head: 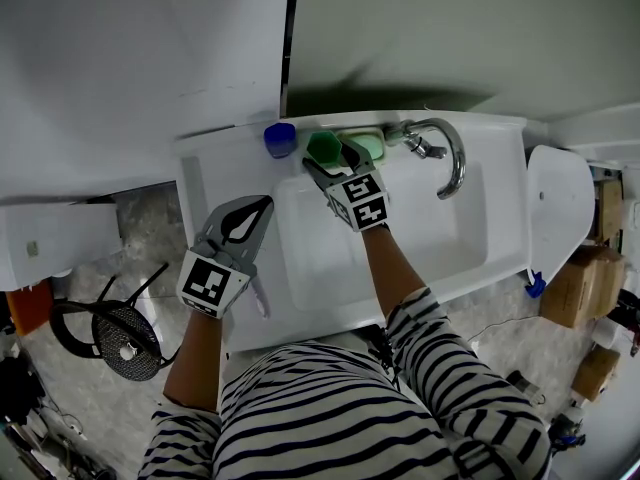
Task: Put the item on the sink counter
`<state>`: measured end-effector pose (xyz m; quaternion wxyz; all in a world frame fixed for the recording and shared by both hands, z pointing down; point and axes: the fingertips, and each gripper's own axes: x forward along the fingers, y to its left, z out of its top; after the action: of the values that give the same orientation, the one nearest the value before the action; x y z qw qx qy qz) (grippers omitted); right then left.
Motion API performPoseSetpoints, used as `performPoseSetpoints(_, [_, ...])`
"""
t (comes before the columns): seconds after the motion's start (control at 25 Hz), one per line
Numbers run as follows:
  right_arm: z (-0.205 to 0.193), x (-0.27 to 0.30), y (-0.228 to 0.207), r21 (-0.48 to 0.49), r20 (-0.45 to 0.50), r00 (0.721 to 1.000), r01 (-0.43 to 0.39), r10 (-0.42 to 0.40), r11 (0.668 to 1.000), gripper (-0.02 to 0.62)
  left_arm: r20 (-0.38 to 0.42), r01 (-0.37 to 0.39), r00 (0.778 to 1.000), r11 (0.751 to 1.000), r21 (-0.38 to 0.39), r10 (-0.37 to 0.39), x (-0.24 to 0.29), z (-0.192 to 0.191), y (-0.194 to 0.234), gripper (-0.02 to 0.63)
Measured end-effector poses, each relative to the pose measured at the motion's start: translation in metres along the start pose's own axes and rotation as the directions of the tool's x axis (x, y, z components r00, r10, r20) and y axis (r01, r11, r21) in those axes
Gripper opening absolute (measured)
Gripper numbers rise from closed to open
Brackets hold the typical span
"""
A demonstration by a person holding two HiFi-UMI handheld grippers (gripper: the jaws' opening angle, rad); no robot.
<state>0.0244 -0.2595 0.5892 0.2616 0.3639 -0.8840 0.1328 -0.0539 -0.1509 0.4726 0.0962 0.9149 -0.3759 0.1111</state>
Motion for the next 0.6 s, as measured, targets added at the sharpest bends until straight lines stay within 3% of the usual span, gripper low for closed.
performPoseSetpoints(0.6, [0.0060,-0.0097,-0.0008,0.037,0.014,1.000,0.009,-0.010,0.999,0.299,0.012,-0.010,1.000,1.000,0.003,0.010,-0.0073,0.0013,-0.0007,0.006])
